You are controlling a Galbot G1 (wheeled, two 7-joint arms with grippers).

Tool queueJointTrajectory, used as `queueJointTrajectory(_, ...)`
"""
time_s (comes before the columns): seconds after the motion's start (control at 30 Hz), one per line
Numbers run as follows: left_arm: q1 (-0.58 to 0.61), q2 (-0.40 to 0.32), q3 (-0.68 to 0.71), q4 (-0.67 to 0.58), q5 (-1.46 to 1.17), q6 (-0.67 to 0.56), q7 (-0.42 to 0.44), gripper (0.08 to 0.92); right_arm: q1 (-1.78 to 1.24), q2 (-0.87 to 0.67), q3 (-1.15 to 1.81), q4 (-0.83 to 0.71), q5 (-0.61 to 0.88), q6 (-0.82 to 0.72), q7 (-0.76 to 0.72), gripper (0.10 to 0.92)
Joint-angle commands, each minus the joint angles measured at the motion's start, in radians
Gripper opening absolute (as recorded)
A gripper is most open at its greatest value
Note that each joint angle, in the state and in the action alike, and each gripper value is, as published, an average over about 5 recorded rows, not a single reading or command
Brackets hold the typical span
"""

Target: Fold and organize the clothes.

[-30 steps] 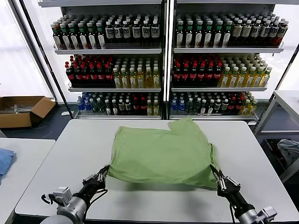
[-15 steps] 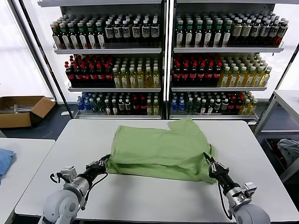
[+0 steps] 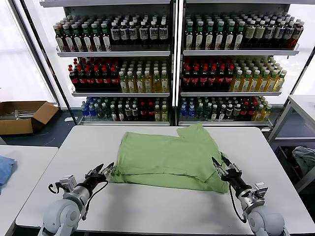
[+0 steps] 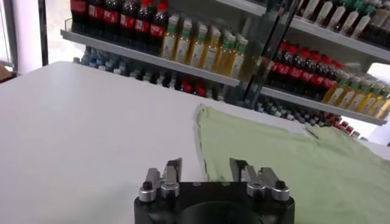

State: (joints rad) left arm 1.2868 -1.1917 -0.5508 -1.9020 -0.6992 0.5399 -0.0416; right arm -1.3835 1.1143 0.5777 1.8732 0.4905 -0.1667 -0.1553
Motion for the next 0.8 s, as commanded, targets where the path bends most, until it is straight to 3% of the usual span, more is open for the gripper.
queueJointTrajectory(0.03, 0.102, -0.032, 0.001, -0.023, 0.034, -0.012, 0.014, 0.663, -0.148, 0.002, 0.036, 0.136, -0.106, -0.046, 0.030, 0.772)
queueJointTrajectory(0.2, 0.081, -0.041, 0.017, 0.004, 0.037, -0.017, 0.015, 0.793, -0.214, 0.024, 0.030, 0.163, -0.160, -0.076, 0.056, 0.820)
queueJointTrajectory(0.4, 0.059, -0.040, 0.027, 0.029, 0.036, -0.018, 0.022, 0.822, -0.241, 0.039, 0.027, 0.159, -0.146, -0.098, 0.080, 0.809)
queueJointTrajectory(0.67, 0.048, -0.036, 0.035, 0.064, 0.035, -0.033, 0.042, 0.820, -0.191, 0.082, -0.016, 0.108, -0.137, -0.134, 0.143, 0.607)
queueJointTrajectory(0.8, 0.057, -0.040, 0.033, 0.066, 0.032, -0.036, 0.054, 0.749, -0.191, 0.084, -0.018, 0.102, -0.120, -0.145, 0.151, 0.494)
